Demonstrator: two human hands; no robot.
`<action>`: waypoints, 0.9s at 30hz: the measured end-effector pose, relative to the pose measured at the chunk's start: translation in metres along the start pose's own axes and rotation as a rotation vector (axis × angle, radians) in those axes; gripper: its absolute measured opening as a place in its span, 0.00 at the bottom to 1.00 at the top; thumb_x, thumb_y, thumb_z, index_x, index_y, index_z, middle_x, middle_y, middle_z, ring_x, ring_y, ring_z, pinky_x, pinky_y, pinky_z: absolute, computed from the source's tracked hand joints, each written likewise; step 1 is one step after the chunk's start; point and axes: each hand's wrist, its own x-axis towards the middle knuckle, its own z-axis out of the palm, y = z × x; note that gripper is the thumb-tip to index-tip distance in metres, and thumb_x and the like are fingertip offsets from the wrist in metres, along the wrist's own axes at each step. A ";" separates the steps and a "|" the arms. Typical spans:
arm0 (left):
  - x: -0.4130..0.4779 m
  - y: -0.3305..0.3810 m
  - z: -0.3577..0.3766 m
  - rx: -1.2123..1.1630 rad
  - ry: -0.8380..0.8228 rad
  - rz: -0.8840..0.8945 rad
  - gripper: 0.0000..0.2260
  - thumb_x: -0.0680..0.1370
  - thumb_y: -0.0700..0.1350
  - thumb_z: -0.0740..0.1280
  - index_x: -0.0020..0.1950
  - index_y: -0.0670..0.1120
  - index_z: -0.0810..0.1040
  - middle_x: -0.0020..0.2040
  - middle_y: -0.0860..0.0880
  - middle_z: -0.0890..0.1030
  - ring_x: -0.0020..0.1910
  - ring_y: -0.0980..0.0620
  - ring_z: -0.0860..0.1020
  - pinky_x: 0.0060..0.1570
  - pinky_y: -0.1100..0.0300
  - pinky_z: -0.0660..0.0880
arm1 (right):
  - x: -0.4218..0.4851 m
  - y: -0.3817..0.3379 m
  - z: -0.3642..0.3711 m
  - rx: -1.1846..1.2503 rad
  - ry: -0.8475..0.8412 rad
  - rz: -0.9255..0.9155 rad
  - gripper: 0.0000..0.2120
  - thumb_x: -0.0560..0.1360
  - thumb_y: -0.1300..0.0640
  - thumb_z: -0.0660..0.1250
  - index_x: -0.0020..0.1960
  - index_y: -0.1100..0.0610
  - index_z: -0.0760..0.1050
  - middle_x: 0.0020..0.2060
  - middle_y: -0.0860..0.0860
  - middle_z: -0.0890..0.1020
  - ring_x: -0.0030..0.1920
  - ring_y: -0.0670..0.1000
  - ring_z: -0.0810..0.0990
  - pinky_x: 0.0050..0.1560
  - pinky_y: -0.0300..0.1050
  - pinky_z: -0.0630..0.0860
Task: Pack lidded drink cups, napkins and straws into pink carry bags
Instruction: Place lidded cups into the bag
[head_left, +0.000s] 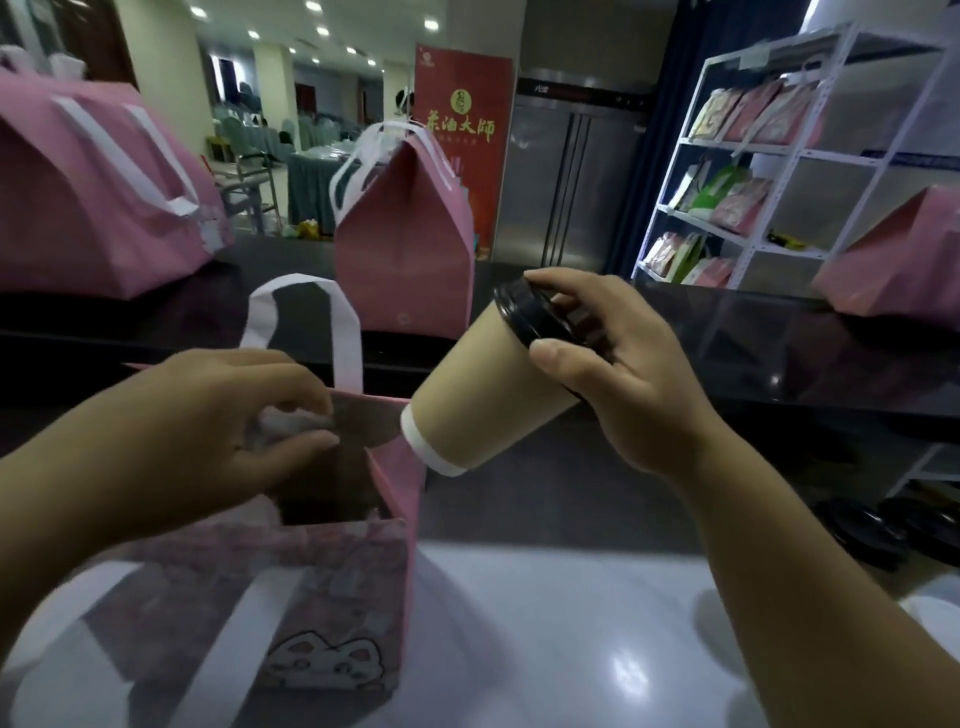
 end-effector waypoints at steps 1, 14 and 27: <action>-0.006 -0.012 -0.003 0.002 -0.004 -0.026 0.12 0.70 0.67 0.61 0.47 0.63 0.74 0.43 0.65 0.76 0.39 0.63 0.76 0.33 0.62 0.75 | 0.005 -0.008 0.012 0.010 -0.016 -0.013 0.25 0.68 0.38 0.60 0.63 0.44 0.71 0.51 0.47 0.75 0.53 0.44 0.74 0.50 0.40 0.71; -0.050 -0.122 -0.009 -0.054 -0.164 -0.132 0.18 0.67 0.49 0.74 0.54 0.60 0.76 0.49 0.65 0.76 0.52 0.62 0.73 0.51 0.56 0.75 | 0.050 -0.063 0.134 -0.399 -0.570 -0.179 0.33 0.66 0.35 0.67 0.69 0.43 0.65 0.56 0.45 0.69 0.56 0.48 0.68 0.56 0.47 0.72; -0.071 -0.127 -0.001 0.039 -0.389 -0.135 0.39 0.62 0.67 0.50 0.70 0.66 0.38 0.70 0.63 0.43 0.67 0.59 0.50 0.65 0.60 0.62 | 0.051 -0.051 0.182 -0.759 -1.078 -0.100 0.35 0.65 0.47 0.74 0.67 0.40 0.61 0.55 0.47 0.70 0.49 0.51 0.73 0.45 0.48 0.79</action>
